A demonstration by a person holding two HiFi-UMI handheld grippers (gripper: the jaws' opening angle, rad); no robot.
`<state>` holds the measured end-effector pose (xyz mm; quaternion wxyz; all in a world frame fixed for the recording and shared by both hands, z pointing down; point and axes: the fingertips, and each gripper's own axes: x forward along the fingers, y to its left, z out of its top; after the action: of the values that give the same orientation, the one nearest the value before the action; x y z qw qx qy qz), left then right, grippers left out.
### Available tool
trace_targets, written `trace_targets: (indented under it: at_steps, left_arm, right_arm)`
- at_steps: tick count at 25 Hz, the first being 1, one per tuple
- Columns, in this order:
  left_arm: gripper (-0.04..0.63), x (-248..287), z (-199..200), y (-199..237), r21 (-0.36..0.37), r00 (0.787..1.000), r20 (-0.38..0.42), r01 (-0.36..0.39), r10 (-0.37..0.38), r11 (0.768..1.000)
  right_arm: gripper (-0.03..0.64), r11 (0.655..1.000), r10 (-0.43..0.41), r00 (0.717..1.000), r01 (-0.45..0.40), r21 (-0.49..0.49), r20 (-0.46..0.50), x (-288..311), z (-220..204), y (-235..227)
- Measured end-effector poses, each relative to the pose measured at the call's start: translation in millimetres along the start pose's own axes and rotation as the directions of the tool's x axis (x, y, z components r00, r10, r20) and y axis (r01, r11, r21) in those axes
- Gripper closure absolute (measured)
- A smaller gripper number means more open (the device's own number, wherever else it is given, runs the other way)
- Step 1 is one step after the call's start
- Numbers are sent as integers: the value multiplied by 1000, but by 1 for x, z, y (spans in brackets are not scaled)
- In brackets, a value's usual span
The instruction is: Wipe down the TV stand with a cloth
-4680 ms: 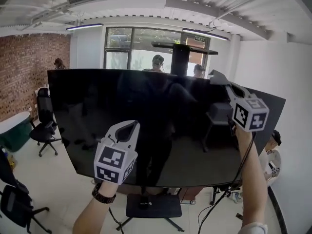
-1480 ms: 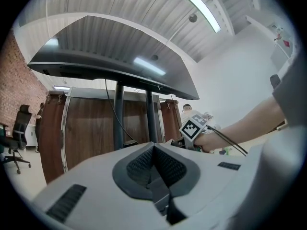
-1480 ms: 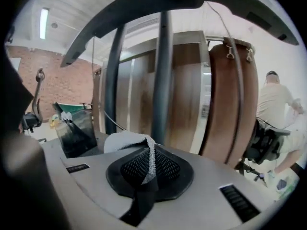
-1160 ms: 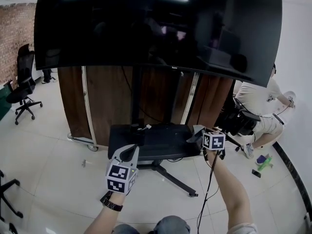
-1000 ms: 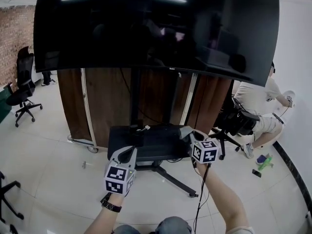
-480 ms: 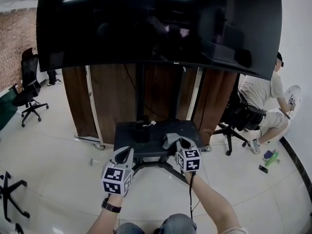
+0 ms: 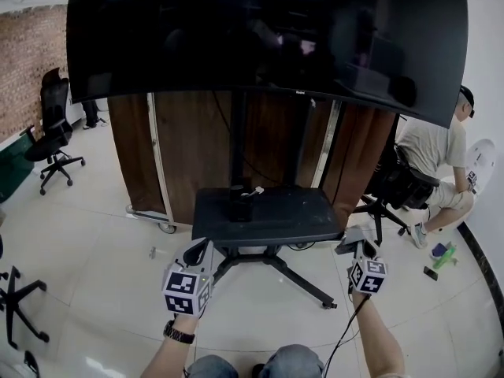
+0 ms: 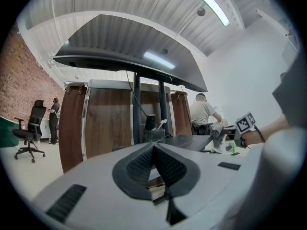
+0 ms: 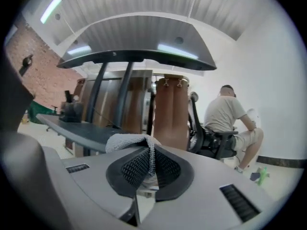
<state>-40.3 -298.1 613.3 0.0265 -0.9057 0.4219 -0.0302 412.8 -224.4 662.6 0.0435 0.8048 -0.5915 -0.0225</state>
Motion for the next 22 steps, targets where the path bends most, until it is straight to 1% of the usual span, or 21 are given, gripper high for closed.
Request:
trace_targets:
  at_steps: [1,2,4,5,7,9,11,12,15,17,19,22]
  left_arm:
    - [568,-3,-4,6,1,1000,2,-13,13,1000]
    - [569,-6,-9,11,2,1000,4,-27,27,1000]
    - [569,-15,-22,19,3,999,2,-51,51,999]
    - [569,-19,-31,22,0,998,-1,-60,60,998]
    - [568,-26,-49,28,-12,997,-10,-76,76,997]
    - [569,-32,-68,34,-13,996,-22,-83,83,996]
    - [568,-35,-84,45,-2,996,-18,-91,91,996]
    - [568,-35,-91,51,0,995,-10,-95,95,995]
    - [569,-27,-115,70,-1,995,4,-103,103,995]
    - [568,-22,-136,75,4,995,-8,-101,101,995]
    - [569,-20,-159,78,0,995,-21,-98,98,995]
    - [569,-16,-192,85,-26,993,-48,-107,106,994]
  right_arm:
    - [609,997,78,997,-77,-10,13,-7,-9,35]
    - [609,986,164,986,-164,-14,23,-13,-19,78]
    - [609,947,321,947,-321,-13,31,-19,-42,166]
    - [609,924,382,923,-382,-14,32,-17,-52,206]
    - [609,883,469,883,-468,-25,36,0,-66,271]
    - [609,857,516,856,-514,-42,43,26,-72,322]
    - [609,844,535,844,-532,-66,42,54,-76,362]
    - [609,845,533,845,-529,-77,42,68,-79,378]
    - [609,861,505,862,-499,-99,39,111,-95,415]
    - [609,871,483,876,-479,-106,5,137,-123,427]
    - [609,880,458,888,-460,-121,-47,163,-159,430]
    - [609,883,427,892,-446,-146,-147,198,-221,434]
